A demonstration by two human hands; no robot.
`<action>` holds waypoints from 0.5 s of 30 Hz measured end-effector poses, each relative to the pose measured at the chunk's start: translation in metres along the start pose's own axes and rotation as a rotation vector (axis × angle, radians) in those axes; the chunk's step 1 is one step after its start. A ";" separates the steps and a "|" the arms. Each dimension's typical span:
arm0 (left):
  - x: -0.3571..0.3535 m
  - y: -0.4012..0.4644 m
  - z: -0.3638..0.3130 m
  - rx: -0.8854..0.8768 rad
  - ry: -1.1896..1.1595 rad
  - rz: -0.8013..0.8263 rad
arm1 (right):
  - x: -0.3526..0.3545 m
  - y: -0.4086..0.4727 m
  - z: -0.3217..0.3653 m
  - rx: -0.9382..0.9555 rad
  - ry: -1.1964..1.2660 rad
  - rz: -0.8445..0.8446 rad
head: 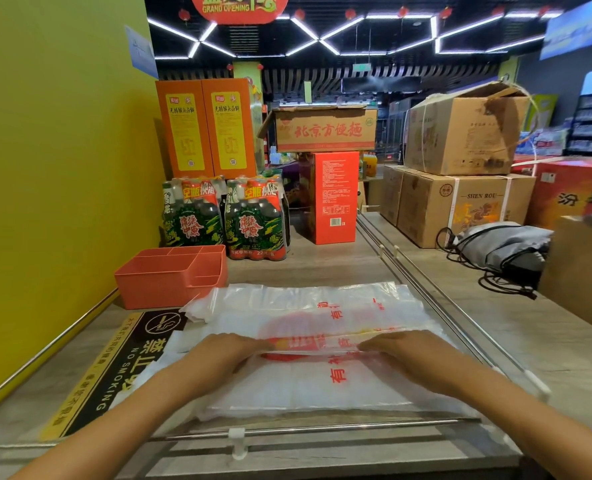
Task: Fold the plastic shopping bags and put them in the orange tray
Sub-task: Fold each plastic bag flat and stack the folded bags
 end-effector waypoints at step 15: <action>0.058 -0.011 0.095 0.223 -0.280 -0.103 | 0.049 0.015 -0.070 -0.205 0.144 -0.011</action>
Point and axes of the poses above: each hand's wrist, its own y-axis towards the middle knuckle, its own x-axis out of the back of the hand, z = x × y, the point moved 7 cm from there along y, towards the middle knuckle, and after that the axes turned 2 degrees about -z, right-handed, at the moved point
